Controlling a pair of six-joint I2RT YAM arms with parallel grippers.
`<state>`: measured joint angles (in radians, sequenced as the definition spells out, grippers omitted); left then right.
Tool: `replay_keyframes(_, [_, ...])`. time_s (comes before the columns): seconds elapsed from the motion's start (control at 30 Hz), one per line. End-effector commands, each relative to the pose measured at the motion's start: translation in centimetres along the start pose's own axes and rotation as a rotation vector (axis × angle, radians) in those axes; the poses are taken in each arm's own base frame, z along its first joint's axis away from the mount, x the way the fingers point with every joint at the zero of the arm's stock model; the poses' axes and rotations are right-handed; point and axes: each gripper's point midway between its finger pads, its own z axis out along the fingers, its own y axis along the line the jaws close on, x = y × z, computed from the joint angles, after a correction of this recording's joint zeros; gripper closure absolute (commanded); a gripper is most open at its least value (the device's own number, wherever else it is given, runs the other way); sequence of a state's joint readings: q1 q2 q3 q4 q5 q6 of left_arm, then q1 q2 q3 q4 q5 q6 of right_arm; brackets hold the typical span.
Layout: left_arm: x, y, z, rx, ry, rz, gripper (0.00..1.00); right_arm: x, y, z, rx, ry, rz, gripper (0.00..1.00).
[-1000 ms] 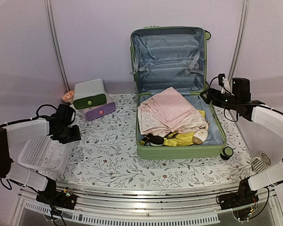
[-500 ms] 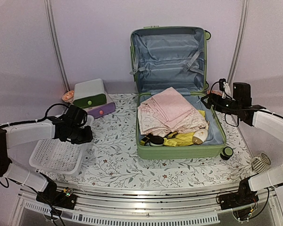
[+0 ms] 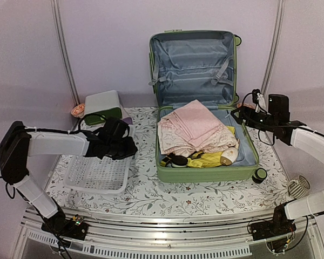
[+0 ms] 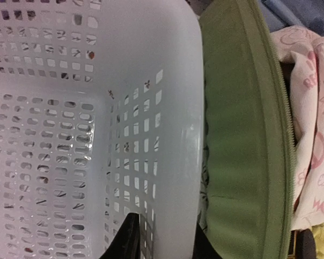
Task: Open, take out, and arrange the luggage
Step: Move the bin to the center of the board.
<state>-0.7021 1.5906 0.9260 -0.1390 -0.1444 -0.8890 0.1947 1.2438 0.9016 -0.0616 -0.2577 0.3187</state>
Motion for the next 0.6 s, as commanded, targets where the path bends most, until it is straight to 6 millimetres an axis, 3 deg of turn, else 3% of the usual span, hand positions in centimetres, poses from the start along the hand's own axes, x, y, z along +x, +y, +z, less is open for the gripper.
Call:
replay_keyframes(0.0, [-0.7, -7.8, 1.0, 0.254, 0.004, -0.118, 0.79, 0.0, 0.2, -1.0, 0.003, -0.002, -0.001, 0.08])
replay_keyframes(0.2, [-0.3, -11.7, 1.9, 0.353, 0.02, -0.13, 0.76, 0.2, 0.1, -1.5, 0.018, 0.006, -0.019, 0.07])
replay_keyframes(0.23, [-0.1, -12.4, 2.0, 0.37, 0.026, -0.132, 0.68, 0.2, 0.1, -1.5, 0.019, 0.005, -0.021, 0.07])
replay_keyframes(0.3, [0.4, -13.0, 2.4, 0.37, 0.041, -0.143, 0.43, 0.3, 0.0, -1.5, 0.02, 0.008, -0.022, 0.07])
replay_keyframes(0.37, [0.6, -13.5, 2.2, 0.376, 0.034, -0.14, 0.3, 0.2, 0.1, -1.4, 0.019, 0.012, -0.021, 0.07])
replay_keyframes(0.57, [-1.0, -13.0, -0.3, 0.328, -0.066, -0.071, 0.22, 0.2, 0.4, -1.2, 0.0, 0.026, -0.025, 0.07])
